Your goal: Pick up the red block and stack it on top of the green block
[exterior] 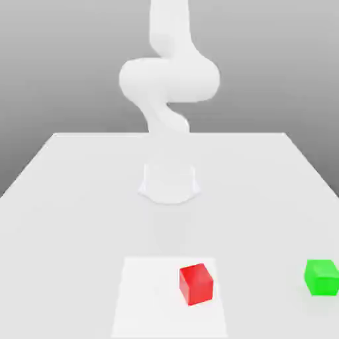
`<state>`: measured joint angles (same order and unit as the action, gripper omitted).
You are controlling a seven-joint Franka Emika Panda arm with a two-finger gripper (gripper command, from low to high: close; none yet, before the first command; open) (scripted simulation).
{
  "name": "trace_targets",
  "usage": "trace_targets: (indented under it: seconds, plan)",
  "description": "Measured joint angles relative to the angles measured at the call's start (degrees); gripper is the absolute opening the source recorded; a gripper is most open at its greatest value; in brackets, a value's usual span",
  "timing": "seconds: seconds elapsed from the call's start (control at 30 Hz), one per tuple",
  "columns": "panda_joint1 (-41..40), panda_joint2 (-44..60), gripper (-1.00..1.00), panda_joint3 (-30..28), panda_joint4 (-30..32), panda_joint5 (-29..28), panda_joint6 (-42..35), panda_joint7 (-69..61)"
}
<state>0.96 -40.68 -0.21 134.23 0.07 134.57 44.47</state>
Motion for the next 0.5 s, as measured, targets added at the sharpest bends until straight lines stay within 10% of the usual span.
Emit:
trace_targets:
  seconds: [0.5]
  plan:
    - [4.5,31.6,0.0,0.2,14.9,0.7,17.1,-8.6]
